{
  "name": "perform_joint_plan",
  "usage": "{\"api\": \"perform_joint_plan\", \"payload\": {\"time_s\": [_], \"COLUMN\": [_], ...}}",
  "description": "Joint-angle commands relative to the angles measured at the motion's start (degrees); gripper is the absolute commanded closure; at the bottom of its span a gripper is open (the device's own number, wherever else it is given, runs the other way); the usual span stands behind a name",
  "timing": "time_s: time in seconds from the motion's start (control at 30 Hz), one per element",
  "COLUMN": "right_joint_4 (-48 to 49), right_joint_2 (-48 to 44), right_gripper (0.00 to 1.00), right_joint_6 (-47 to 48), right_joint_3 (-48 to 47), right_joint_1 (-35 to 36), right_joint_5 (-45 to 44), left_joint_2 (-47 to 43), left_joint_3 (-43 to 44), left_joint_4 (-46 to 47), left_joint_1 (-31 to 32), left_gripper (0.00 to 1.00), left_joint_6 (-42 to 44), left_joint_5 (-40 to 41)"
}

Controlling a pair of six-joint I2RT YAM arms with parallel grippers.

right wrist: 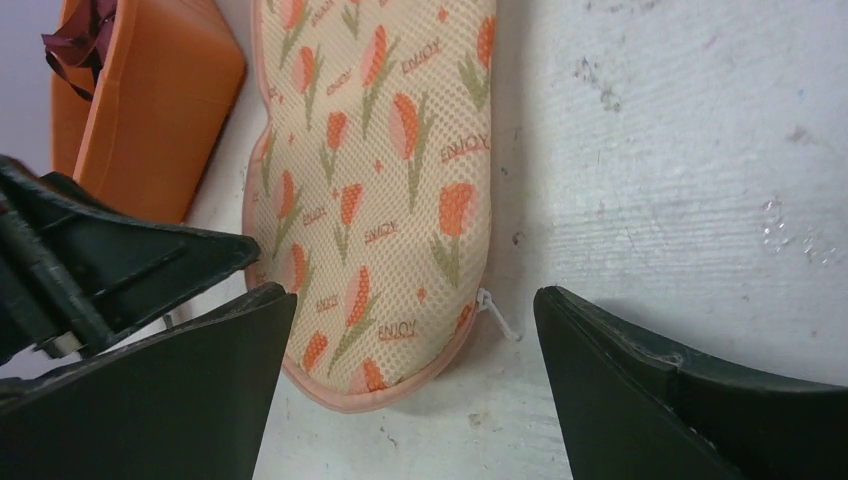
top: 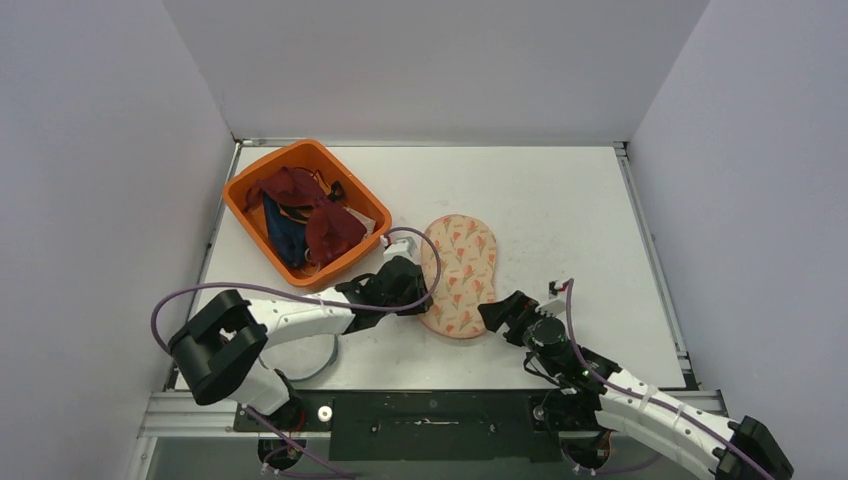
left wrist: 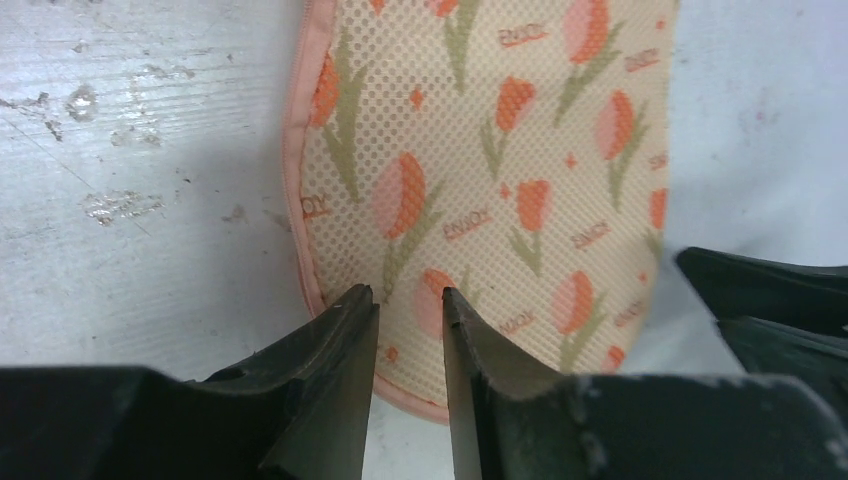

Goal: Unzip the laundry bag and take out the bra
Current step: Close the laundry bag at the center of the board, then adjust the laundry bag at the center of the board.

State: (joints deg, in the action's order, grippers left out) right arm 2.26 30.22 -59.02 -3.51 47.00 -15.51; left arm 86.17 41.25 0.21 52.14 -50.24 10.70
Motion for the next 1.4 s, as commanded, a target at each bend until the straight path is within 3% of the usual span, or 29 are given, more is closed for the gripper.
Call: {"api": "perform_joint_plan", "payload": {"time_s": [0.0,0.27,0.5,0.73,0.87,1.13,1.27,1.37], "right_joint_4": [14.1,14.9,8.2,15.6,19.4,31.5,31.2,27.8], "right_joint_2": [5.3,13.1,17.4,27.4,30.8,37.6,39.0,38.5], "right_gripper": [0.06,0.06,0.07,0.11,0.23,0.47,0.61,0.66], "right_joint_6": [-10.8,-22.1,-34.9,-39.8,-35.3,-23.8,-14.2,-5.8], "right_joint_3": [2.3,2.1,-0.3,-0.2,-0.5,-0.5,-2.4,-4.0], "right_joint_1": [1.2,4.8,17.0,20.6,16.9,4.9,-1.7,-9.1], "right_joint_5": [-0.1,-6.4,-17.8,-21.5,-20.1,-6.0,3.4,11.8], "left_joint_2": [-5.8,-14.4,-27.0,-38.2,-40.7,-43.2,-42.8,-42.5], "left_joint_3": [0.0,0.5,-4.3,-8.4,-7.7,-7.7,-6.1,-3.8], "left_joint_4": [-0.1,-7.2,-10.9,-15.4,-19.8,-21.7,-23.4,-25.3], "left_joint_1": [1.0,2.0,2.8,3.3,3.2,3.3,3.1,3.1], "left_gripper": [0.7,0.6,0.58,0.57,0.56,0.54,0.54,0.53], "left_joint_6": [-1.9,-2.8,-5.5,-7.3,-6.3,-5.8,-3.9,-1.9], "left_joint_5": [-0.4,0.1,2.9,5.9,7.4,8.5,9.6,10.4]}}
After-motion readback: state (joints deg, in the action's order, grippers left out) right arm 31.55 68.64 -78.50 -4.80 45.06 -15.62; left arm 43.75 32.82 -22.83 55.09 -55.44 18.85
